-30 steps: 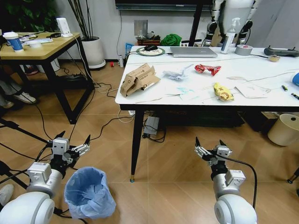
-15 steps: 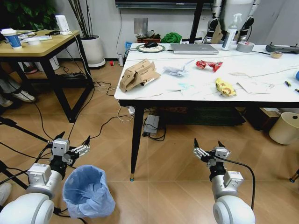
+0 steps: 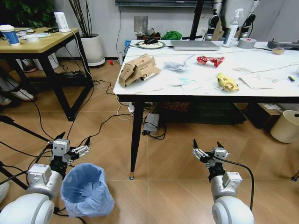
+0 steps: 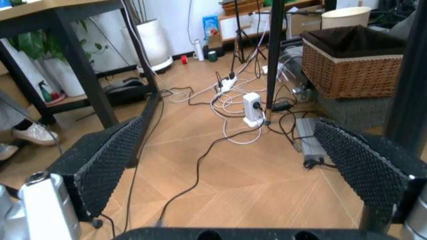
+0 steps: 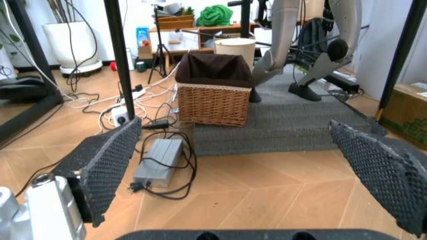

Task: Pick up the trash bin and place the trash from the table into it.

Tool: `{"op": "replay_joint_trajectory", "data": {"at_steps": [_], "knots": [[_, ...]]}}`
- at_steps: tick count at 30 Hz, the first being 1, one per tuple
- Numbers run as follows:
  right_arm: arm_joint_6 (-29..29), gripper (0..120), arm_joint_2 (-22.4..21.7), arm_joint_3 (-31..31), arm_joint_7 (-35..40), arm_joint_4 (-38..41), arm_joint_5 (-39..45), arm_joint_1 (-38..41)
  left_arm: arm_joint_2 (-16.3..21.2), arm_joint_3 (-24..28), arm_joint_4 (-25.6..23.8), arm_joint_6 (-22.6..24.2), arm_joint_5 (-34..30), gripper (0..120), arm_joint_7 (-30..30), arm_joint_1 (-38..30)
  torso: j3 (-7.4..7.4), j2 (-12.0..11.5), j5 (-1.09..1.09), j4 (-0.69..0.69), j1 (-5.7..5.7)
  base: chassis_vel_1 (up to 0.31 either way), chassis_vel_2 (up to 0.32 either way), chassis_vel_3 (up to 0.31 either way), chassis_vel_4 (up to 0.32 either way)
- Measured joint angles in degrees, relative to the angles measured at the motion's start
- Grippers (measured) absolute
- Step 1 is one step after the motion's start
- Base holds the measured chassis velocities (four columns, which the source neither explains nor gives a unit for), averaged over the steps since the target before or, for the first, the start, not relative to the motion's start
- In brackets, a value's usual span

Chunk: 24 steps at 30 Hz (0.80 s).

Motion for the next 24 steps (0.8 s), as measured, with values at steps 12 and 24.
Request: {"op": "replay_joint_trajectory", "data": {"at_steps": [12,24], "knots": [[-0.2,100,-0.8,0.7,0.2,0.7,1.1,-1.5,2.2,0.1,0.9,1.5,-1.5,100,-1.1,-0.6,-1.94,-2.6,0.00,0.00,-0.72,0.000,0.000,0.000,0.000],[-0.3,100,-1.9,-0.1,0.6,-1.6,2.6,0.0,5.0,1.3,0.5,6.7,-4.7,100,-3.3,-3.0,-3.99,-5.3,0.01,0.00,-1.30,0.000,0.000,0.000,0.000]]}}
